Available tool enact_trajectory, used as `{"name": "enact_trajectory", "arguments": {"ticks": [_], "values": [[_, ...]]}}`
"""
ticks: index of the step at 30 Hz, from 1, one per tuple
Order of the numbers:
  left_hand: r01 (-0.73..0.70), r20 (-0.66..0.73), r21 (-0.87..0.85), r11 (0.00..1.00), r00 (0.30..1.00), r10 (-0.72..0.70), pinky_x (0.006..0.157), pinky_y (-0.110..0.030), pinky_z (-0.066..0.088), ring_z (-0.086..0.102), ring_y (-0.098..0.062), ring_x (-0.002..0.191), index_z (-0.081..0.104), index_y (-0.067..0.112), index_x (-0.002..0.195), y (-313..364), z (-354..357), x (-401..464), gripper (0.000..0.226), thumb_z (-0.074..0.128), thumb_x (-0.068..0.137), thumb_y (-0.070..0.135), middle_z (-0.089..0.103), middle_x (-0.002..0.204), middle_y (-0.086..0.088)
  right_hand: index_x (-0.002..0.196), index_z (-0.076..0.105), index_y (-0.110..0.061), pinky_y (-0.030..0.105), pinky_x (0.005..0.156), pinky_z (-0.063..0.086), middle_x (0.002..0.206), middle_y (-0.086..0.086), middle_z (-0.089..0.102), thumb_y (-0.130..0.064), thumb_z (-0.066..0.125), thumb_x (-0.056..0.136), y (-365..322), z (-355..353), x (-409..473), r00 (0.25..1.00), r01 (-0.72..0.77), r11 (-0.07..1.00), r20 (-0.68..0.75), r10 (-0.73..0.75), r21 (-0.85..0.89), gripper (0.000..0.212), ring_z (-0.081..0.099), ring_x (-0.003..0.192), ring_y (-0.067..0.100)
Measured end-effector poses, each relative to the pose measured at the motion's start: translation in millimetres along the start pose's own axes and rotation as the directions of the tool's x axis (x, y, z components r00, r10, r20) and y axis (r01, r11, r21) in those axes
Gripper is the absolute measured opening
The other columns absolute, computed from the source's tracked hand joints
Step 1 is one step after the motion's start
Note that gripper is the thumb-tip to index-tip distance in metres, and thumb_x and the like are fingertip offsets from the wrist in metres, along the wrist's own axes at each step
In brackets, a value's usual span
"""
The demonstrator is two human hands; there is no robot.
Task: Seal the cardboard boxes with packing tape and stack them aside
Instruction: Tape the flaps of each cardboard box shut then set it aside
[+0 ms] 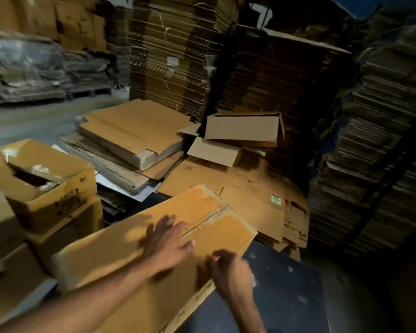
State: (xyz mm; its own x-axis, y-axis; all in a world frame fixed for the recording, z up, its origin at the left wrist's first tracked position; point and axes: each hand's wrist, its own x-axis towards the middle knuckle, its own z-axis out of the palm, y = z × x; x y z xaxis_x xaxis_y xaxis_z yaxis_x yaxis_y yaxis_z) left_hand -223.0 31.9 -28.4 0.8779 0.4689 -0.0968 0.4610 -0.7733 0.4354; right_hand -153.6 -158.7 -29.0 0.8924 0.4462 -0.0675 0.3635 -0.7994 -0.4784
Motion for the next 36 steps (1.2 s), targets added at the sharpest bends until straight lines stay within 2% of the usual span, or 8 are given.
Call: {"name": "enact_trajectory", "arguments": {"ticks": [3, 6, 10, 18, 21, 25, 29, 36], "values": [[-0.123, 0.031, 0.070, 0.990, 0.992, 0.121, 0.128, -0.050, 0.006, 0.001, -0.021, 0.160, 0.033, 0.042, 0.154, 25.5, 32.2, -30.5, 0.065, 0.039, 0.096, 0.071, 0.007, 0.173, 0.000, 0.134, 0.061, -0.034, 0.040, 0.090, 0.059, 0.130, -0.001, 0.067, -0.068, 0.051, 0.095, 46.0, -25.9, 73.4, 0.987, -0.062, 0.997, -0.142, 0.068, 0.047, 0.052, 0.066, 0.110, 0.018], [-0.141, 0.088, 0.151, 0.978, 0.988, 0.129, 0.126, -0.054, 0.011, 0.003, -0.027, 0.160, 0.028, 0.033, 0.161, 38.3, 60.6, -43.0, 0.072, 0.032, 0.098, 0.068, 0.000, 0.172, -0.008, 0.151, 0.046, -0.022, 0.044, 0.102, 0.052, 0.148, 0.009, 0.054, -0.063, 0.051, 0.099, 74.1, -40.5, 126.7, 0.993, -0.103, 0.993, -0.052, 0.106, 0.057, 0.067, 0.058, 0.126, 0.030], [-0.173, 0.127, 0.211, 0.962, 0.981, 0.149, 0.082, -0.057, 0.060, 0.071, -0.037, 0.114, 0.079, 0.024, 0.117, 33.9, 76.7, -46.3, 0.058, 0.034, 0.081, 0.034, 0.069, 0.130, -0.020, 0.125, 0.072, -0.025, 0.042, 0.092, 0.059, 0.122, 0.004, 0.073, -0.042, 0.062, 0.100, 91.5, -34.6, 141.4, 0.980, -0.191, 0.945, -0.009, 0.200, 0.264, 0.031, 0.069, 0.104, 0.023], [-0.181, 0.152, 0.270, 0.946, 0.978, 0.144, 0.100, -0.050, 0.051, 0.064, -0.028, 0.128, 0.066, 0.030, 0.131, 21.7, 89.5, -48.2, 0.061, 0.046, 0.080, 0.056, 0.064, 0.140, -0.011, 0.095, 0.080, -0.036, 0.036, 0.080, 0.062, 0.089, -0.014, 0.076, -0.066, 0.082, 0.074, 114.1, -15.3, 138.3, 0.947, -0.212, 0.855, -0.115, 0.299, 0.474, 0.036, 0.070, 0.086, 0.010], [-0.238, 0.149, 0.317, 0.918, 0.968, 0.200, 0.107, -0.048, 0.046, 0.063, -0.027, 0.130, 0.064, 0.029, 0.133, 19.9, 91.6, -48.6, 0.066, 0.053, 0.074, 0.054, 0.064, 0.142, -0.011, 0.086, 0.080, -0.033, 0.037, 0.080, 0.063, 0.086, -0.012, 0.076, -0.056, 0.090, 0.068, 113.9, -20.6, 143.9, 0.921, -0.285, 0.820, -0.095, 0.378, 0.497, 0.031, 0.071, 0.085, 0.012], [-0.312, 0.126, 0.360, 0.879, 0.950, 0.286, 0.112, -0.044, 0.027, 0.058, -0.023, 0.136, 0.060, 0.033, 0.140, -2.6, 80.9, -35.7, 0.065, 0.043, 0.081, 0.055, 0.056, 0.151, -0.006, 0.075, 0.078, -0.037, 0.037, 0.075, 0.064, 0.084, -0.008, 0.074, -0.047, 0.086, 0.076, 112.3, -23.6, 134.8, 0.900, -0.355, 0.851, -0.104, 0.423, 0.387, 0.013, 0.070, 0.081, 0.015], [-0.309, 0.168, 0.321, 0.895, 0.949, 0.267, 0.125, -0.045, 0.005, 0.005, -0.012, 0.158, 0.019, 0.047, 0.161, -33.5, 55.4, -4.5, 0.069, 0.053, 0.101, 0.041, 0.000, 0.169, 0.016, 0.080, 0.077, -0.036, 0.036, 0.072, 0.062, 0.082, -0.007, 0.073, -0.043, 0.078, 0.083, 107.9, -24.5, 100.4, 0.886, -0.368, 0.873, -0.162, 0.433, 0.319, 0.008, 0.068, 0.075, 0.015], [-0.165, 0.068, 0.300, 0.939, 0.986, 0.152, 0.124, -0.032, 0.025, 0.033, -0.015, 0.151, 0.047, 0.043, 0.152, -50.5, 11.2, 48.1, 0.074, 0.063, 0.089, 0.007, 0.035, 0.165, 0.011, 0.084, 0.072, -0.024, 0.034, 0.058, 0.061, 0.069, -0.009, 0.067, -0.037, 0.062, 0.096, 64.7, 10.5, 8.5, 0.977, -0.135, 0.991, -0.170, 0.129, -0.025, 0.020, 0.065, 0.058, 0.009]]}}
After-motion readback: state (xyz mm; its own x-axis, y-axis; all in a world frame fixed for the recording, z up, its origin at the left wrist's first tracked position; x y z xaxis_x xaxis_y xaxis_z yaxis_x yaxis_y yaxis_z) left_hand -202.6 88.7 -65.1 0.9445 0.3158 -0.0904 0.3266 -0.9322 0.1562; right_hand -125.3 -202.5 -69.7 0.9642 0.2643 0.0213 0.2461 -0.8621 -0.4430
